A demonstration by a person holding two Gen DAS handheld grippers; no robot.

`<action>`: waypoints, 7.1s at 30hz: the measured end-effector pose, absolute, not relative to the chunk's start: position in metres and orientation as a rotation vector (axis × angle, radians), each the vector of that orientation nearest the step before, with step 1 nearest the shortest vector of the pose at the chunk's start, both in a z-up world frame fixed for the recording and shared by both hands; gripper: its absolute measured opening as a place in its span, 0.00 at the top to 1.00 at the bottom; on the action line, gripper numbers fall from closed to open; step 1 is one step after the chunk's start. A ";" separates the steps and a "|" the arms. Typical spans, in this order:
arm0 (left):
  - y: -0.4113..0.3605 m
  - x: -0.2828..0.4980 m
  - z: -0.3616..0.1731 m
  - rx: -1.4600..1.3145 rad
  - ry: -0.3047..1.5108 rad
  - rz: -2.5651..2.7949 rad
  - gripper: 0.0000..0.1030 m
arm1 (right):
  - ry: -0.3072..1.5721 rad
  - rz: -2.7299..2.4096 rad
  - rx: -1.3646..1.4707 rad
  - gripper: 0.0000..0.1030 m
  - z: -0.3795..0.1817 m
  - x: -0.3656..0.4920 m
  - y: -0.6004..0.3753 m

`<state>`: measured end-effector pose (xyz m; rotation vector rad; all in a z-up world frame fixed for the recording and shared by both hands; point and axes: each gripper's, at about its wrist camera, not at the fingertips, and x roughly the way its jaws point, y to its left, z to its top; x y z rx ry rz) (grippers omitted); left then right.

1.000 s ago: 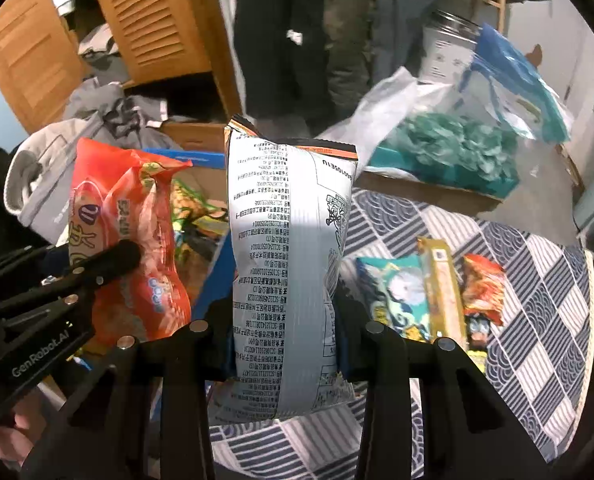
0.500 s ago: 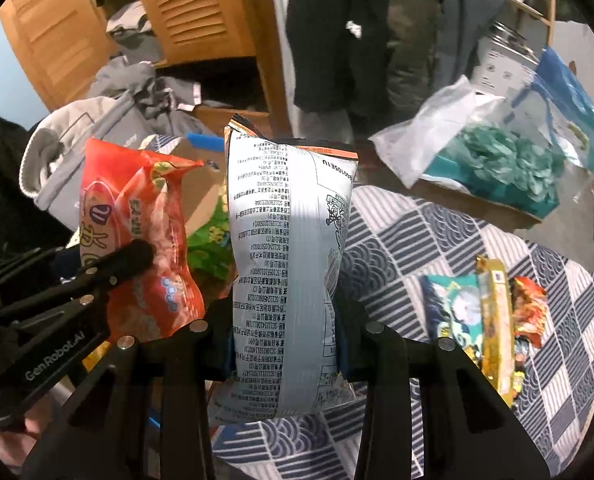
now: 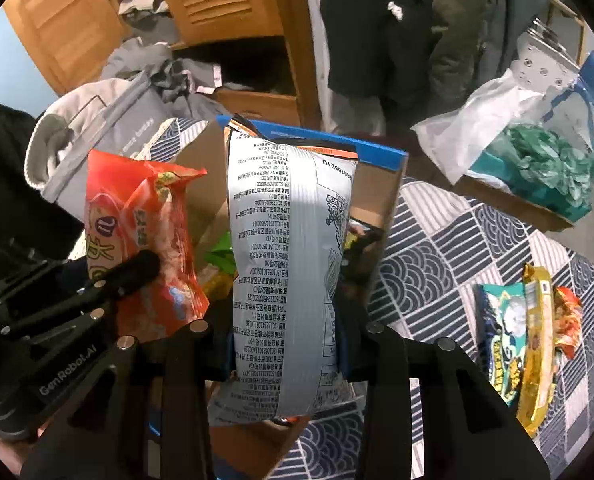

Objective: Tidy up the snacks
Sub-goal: 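Lift both bags and carry them toward the box, then lower both bags into the box and open both grippers, then move both tools back over the remaining snack packets, then grasp the teal fish-print bag with left gripper while right grasps long gold bar, then lift the teal bag and gold bar and carry both over the box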

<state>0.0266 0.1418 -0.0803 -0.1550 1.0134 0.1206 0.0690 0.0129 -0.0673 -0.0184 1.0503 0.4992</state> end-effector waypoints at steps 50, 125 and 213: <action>0.062 0.030 -0.059 -0.095 1.043 0.004 0.31 | 0.957 0.294 0.032 0.40 -0.037 0.058 -0.104; -0.137 0.106 -0.203 -0.047 1.362 -0.179 0.25 | 1.233 0.165 0.104 0.70 -0.193 0.080 -0.261; 0.007 0.023 -0.026 -0.141 0.980 -0.145 0.82 | 0.938 0.396 0.145 0.70 -0.034 0.030 -0.147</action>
